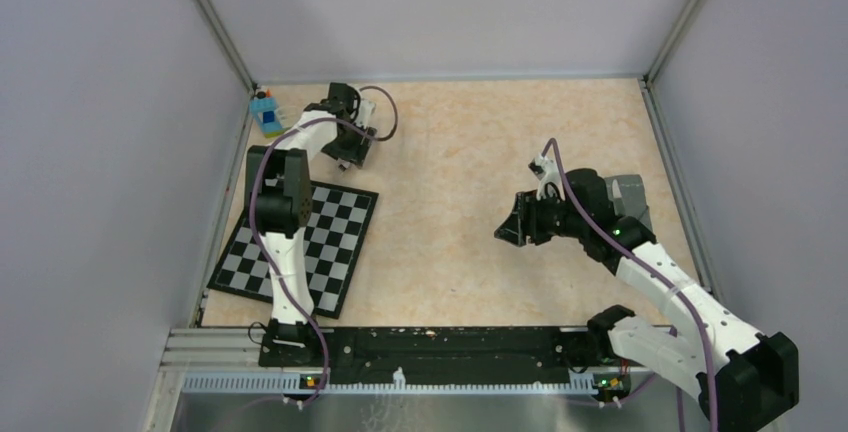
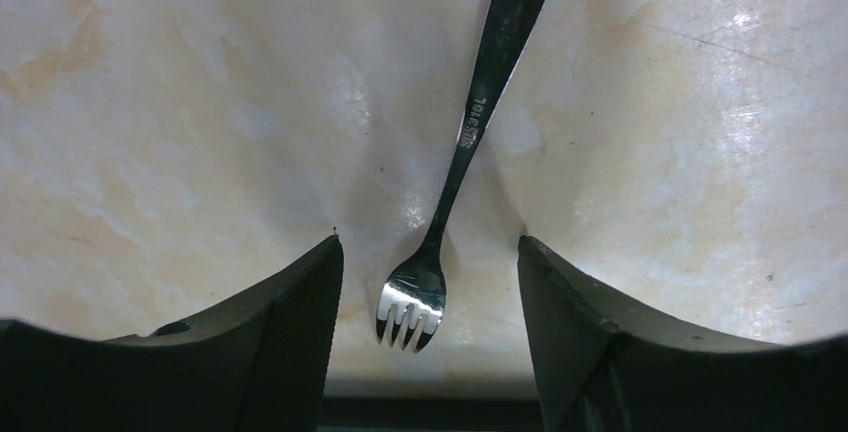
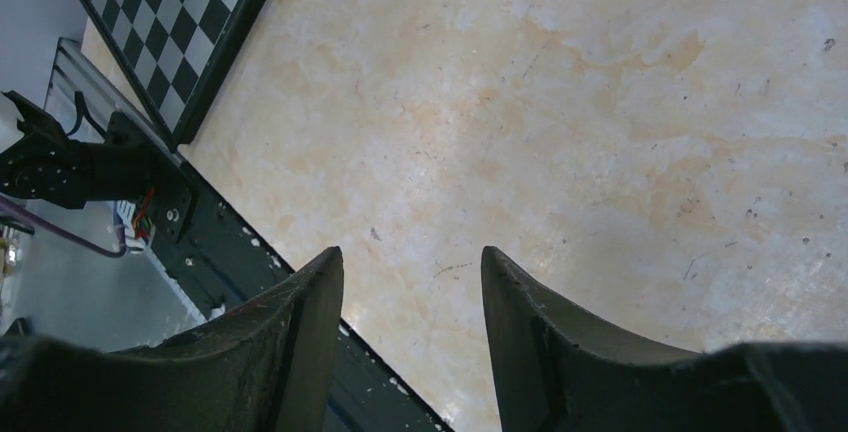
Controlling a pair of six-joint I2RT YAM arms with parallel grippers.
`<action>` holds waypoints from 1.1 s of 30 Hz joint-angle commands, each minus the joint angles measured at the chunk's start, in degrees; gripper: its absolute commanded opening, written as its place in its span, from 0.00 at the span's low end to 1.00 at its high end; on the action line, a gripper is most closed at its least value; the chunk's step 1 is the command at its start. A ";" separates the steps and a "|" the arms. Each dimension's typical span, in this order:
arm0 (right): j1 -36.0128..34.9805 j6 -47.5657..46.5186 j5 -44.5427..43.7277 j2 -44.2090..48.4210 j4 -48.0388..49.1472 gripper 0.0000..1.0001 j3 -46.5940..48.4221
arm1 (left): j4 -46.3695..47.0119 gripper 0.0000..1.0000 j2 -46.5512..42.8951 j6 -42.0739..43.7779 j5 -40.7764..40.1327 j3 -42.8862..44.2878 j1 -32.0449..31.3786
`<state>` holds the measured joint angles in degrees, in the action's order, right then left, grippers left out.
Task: Fold the napkin into a case and place the utensils inside
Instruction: Pick up the fork from the corner of the board.
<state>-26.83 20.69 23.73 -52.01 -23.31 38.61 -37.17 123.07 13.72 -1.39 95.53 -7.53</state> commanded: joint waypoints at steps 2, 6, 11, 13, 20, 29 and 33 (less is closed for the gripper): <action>0.00 0.15 -0.11 0.07 1.96 0.52 -0.12 | -0.56 0.62 1.04 0.61 2.81 -0.43 -0.03; -0.03 0.06 -0.65 0.03 1.84 0.51 0.06 | -1.18 0.49 0.97 0.41 3.49 -0.73 -0.03; -0.03 0.07 -1.07 -0.02 1.48 0.50 0.22 | -0.98 0.33 -0.08 0.41 5.37 -1.56 -0.03; -0.07 0.05 -1.37 0.11 1.19 0.50 0.32 | -0.94 0.27 -0.42 0.47 7.07 -1.28 -0.03; -0.01 0.31 -3.44 0.90 0.55 0.50 0.59 | -1.12 0.16 -0.18 0.19 12.32 2.01 -0.03; 0.01 -0.44 -9.87 1.48 3.18 0.52 2.37 | -0.41 0.11 -5.03 -8.07 37.43 6.38 -0.04; 0.02 -5.12 -9.08 1.52 11.70 0.54 3.03 | 14.32 0.05 -13.02 -23.55 57.57 -6.97 -0.20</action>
<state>-26.83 19.99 15.81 -51.77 -21.39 38.65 -34.87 119.74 4.45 32.88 97.73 -7.51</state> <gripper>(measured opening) 0.532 0.067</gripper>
